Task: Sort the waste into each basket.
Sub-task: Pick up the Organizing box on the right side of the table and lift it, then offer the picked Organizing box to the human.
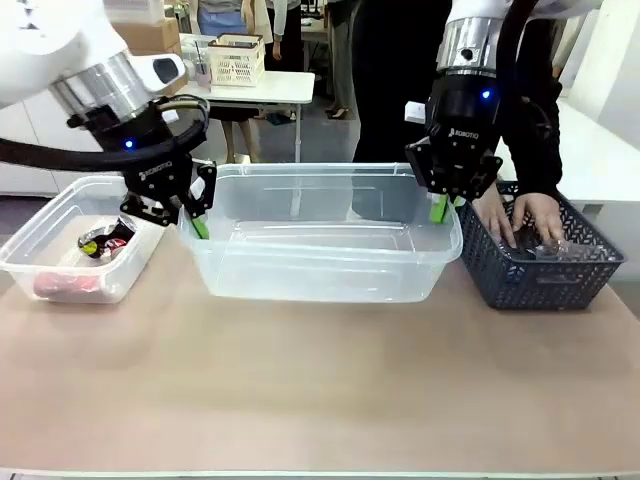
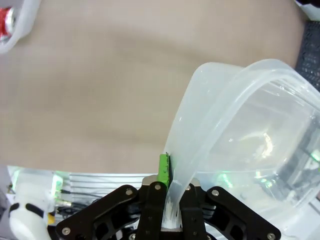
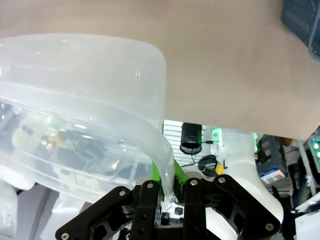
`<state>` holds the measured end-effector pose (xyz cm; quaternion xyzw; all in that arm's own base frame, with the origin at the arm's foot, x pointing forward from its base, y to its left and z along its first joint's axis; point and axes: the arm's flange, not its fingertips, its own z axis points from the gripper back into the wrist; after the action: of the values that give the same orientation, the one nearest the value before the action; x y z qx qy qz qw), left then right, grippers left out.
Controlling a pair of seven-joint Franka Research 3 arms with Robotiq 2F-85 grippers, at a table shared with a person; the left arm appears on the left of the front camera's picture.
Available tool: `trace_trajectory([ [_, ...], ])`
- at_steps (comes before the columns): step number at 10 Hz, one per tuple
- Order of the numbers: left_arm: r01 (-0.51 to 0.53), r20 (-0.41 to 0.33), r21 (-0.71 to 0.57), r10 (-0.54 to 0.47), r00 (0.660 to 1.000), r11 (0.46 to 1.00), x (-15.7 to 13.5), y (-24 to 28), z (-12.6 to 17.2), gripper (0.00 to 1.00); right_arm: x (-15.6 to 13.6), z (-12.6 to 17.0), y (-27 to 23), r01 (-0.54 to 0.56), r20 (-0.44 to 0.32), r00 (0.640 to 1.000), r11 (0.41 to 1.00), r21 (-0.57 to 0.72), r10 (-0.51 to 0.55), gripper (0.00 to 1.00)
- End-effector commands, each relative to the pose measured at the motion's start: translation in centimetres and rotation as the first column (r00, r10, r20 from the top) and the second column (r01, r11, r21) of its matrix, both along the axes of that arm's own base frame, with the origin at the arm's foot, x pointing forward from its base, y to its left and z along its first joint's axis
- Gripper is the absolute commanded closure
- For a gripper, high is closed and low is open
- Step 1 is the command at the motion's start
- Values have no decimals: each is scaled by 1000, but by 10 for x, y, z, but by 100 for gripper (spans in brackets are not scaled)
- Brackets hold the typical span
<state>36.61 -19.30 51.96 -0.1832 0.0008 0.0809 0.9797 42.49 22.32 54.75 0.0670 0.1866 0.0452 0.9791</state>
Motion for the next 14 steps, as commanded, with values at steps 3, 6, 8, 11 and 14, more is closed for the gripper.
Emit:
trace_trajectory([
  [3,77,39,63,-79,996,995,35,30,-6,100,6,-6,-9,36,-4,999,999,-5,-36,100],
  [6,76,-7,7,-76,997,997,26,-13,-6,100,6,-6,-9,36,-4,999,999,-5,-36,100],
  [8,76,-7,7,-76,997,997,26,-13,-6,100,6,-6,-9,36,-4,999,999,-5,-36,100],
  [11,76,-7,7,-76,997,997,26,-13,-6,100,6,-6,-9,36,-4,999,999,-5,-36,100],
  [14,76,-7,7,-76,997,997,26,-13,-6,100,6,-6,-9,36,-4,999,999,-5,-36,100],
])
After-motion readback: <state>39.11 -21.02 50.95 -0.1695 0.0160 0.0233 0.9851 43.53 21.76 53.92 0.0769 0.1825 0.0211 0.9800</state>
